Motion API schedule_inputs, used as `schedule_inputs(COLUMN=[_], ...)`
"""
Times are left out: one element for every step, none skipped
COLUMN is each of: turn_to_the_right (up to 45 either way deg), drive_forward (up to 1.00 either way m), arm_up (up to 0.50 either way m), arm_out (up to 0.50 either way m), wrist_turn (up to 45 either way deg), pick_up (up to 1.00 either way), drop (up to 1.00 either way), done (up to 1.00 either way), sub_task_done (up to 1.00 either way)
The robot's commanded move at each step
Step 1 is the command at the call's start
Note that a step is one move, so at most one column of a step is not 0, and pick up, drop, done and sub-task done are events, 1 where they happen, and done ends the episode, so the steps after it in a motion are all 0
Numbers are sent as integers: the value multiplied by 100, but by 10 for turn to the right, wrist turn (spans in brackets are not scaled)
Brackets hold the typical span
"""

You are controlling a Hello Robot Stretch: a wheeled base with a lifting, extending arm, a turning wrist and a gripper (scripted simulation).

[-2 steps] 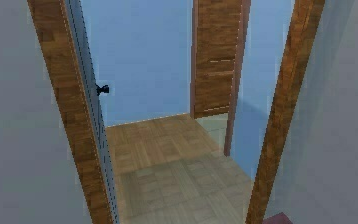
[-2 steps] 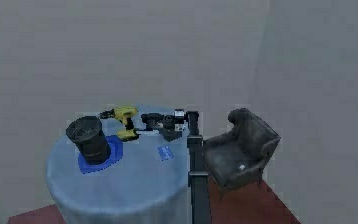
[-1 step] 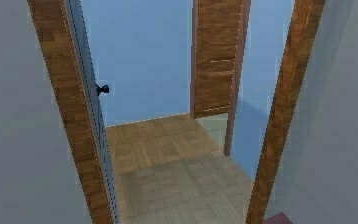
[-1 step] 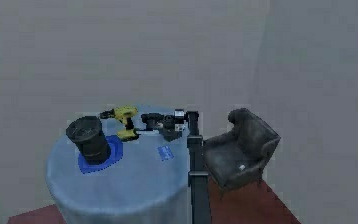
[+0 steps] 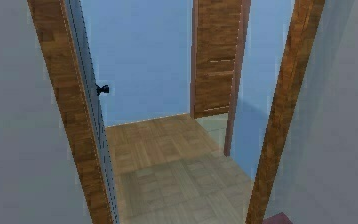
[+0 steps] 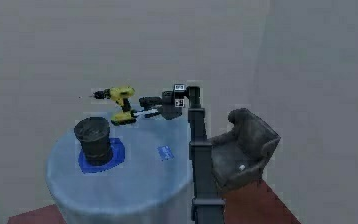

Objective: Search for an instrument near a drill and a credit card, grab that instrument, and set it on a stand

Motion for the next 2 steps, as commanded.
schedule_inputs(turn_to_the_right=[0, 0], drive_forward=[0, 0], arm_up=[18, 0], arm_out=[0, 0], wrist_turn=[0, -450], pick_up=[0, 0], drop=[0, 0], done=[0, 0], sub_task_done=[0, 0])
